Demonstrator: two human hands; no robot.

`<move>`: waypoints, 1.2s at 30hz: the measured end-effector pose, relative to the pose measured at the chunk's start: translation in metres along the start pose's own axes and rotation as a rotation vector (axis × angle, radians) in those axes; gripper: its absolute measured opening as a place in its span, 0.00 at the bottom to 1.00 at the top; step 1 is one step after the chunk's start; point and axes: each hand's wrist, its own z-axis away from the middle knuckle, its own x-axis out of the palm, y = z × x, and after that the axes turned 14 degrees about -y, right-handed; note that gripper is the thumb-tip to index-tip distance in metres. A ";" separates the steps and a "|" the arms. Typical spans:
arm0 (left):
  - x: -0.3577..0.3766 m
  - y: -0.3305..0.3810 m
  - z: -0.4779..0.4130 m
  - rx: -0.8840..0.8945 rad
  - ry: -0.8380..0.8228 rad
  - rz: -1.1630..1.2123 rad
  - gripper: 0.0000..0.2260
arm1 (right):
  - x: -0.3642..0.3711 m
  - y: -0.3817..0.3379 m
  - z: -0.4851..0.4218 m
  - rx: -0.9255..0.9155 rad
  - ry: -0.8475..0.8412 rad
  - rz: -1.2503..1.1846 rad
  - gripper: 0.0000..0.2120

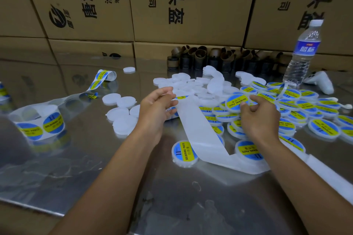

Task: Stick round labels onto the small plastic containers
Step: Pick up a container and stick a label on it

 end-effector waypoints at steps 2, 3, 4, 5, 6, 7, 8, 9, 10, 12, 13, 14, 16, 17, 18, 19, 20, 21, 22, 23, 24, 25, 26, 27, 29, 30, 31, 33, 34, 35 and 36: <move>-0.002 -0.001 -0.002 -0.004 0.029 -0.059 0.07 | 0.001 0.000 0.000 0.031 0.008 0.036 0.19; -0.004 -0.002 -0.002 -0.008 0.046 -0.086 0.07 | 0.001 0.000 0.000 0.053 0.009 0.051 0.20; -0.005 -0.002 -0.003 -0.012 0.061 -0.105 0.07 | 0.001 0.001 0.000 0.077 0.007 0.068 0.20; -0.005 -0.003 -0.004 -0.019 0.072 -0.118 0.08 | 0.001 0.002 -0.001 0.100 0.000 0.086 0.19; -0.006 -0.004 -0.005 -0.027 0.081 -0.137 0.08 | 0.001 0.002 -0.001 0.119 -0.007 0.103 0.19; -0.006 -0.005 -0.006 -0.036 0.089 -0.162 0.08 | 0.001 0.003 -0.001 0.130 -0.012 0.114 0.19; -0.005 -0.007 -0.006 -0.042 0.092 -0.188 0.08 | 0.001 0.003 -0.001 0.136 -0.013 0.121 0.18; -0.005 -0.008 -0.007 -0.045 0.092 -0.206 0.09 | 0.001 0.003 0.000 0.140 -0.014 0.128 0.18; -0.005 -0.009 -0.007 -0.046 0.090 -0.215 0.09 | 0.001 0.003 0.000 0.143 -0.014 0.134 0.17; -0.006 -0.011 -0.009 -0.045 0.096 -0.223 0.10 | 0.002 0.001 0.001 0.138 -0.009 0.134 0.15; -0.007 -0.012 -0.010 -0.041 0.108 -0.239 0.10 | 0.002 0.001 0.001 0.130 -0.001 0.126 0.14; -0.009 -0.013 -0.011 -0.036 0.127 -0.272 0.10 | 0.001 0.000 0.002 0.120 0.010 0.115 0.14; -0.013 -0.017 -0.015 -0.017 0.177 -0.394 0.11 | 0.001 -0.002 0.003 0.087 0.041 0.088 0.13; -0.015 -0.019 -0.015 0.002 0.197 -0.474 0.12 | 0.002 -0.004 0.003 0.063 0.055 0.074 0.13; -0.017 -0.020 -0.015 0.021 0.208 -0.566 0.12 | 0.002 -0.005 0.004 0.036 0.065 0.063 0.12; -0.018 -0.022 -0.015 0.035 0.210 -0.664 0.12 | 0.002 -0.006 0.005 0.011 0.071 0.056 0.12; -0.020 -0.023 -0.014 0.040 0.202 -0.760 0.12 | 0.003 -0.007 0.006 -0.010 0.075 0.052 0.11; -0.022 -0.024 -0.013 0.036 0.183 -0.845 0.12 | 0.003 -0.008 0.006 -0.029 0.078 0.048 0.11; -0.023 -0.025 -0.012 0.024 0.162 -0.920 0.11 | 0.003 -0.009 0.007 -0.046 0.080 0.044 0.11; -0.024 -0.026 -0.012 0.004 0.145 -0.982 0.11 | 0.003 -0.009 0.007 -0.061 0.082 0.039 0.11; -0.024 -0.026 -0.011 -0.021 0.137 -1.031 0.11 | 0.003 -0.009 0.007 -0.075 0.083 0.035 0.10; -0.024 -0.026 -0.010 -0.044 0.132 -1.063 0.11 | 0.004 -0.009 0.007 -0.089 0.083 0.031 0.10; -0.024 -0.025 -0.010 -0.060 0.126 -1.081 0.11 | 0.004 -0.009 0.007 -0.104 0.084 0.028 0.10; -0.023 -0.024 -0.009 -0.067 0.117 -1.090 0.11 | 0.004 -0.009 0.008 -0.118 0.083 0.027 0.09; -0.023 -0.023 -0.007 -0.071 0.106 -1.108 0.12 | 0.005 -0.009 0.009 -0.136 0.080 0.031 0.09; -0.023 -0.022 -0.006 -0.074 0.106 -1.122 0.12 | 0.005 -0.009 0.009 -0.141 0.080 0.032 0.09; -0.024 -0.021 -0.006 -0.078 0.107 -1.138 0.12 | 0.005 -0.010 0.009 -0.145 0.081 0.032 0.09; -0.026 -0.020 -0.005 -0.094 0.106 -1.174 0.13 | 0.006 -0.010 0.010 -0.149 0.077 0.029 0.09; -0.027 -0.019 -0.004 -0.109 0.103 -1.194 0.13 | 0.006 -0.010 0.010 -0.149 0.074 0.025 0.09; -0.027 -0.019 -0.004 -0.126 0.101 -1.213 0.14 | 0.006 -0.010 0.010 -0.149 0.070 0.021 0.09; -0.028 -0.019 -0.004 -0.141 0.102 -1.228 0.14 | 0.006 -0.011 0.010 -0.150 0.067 0.018 0.09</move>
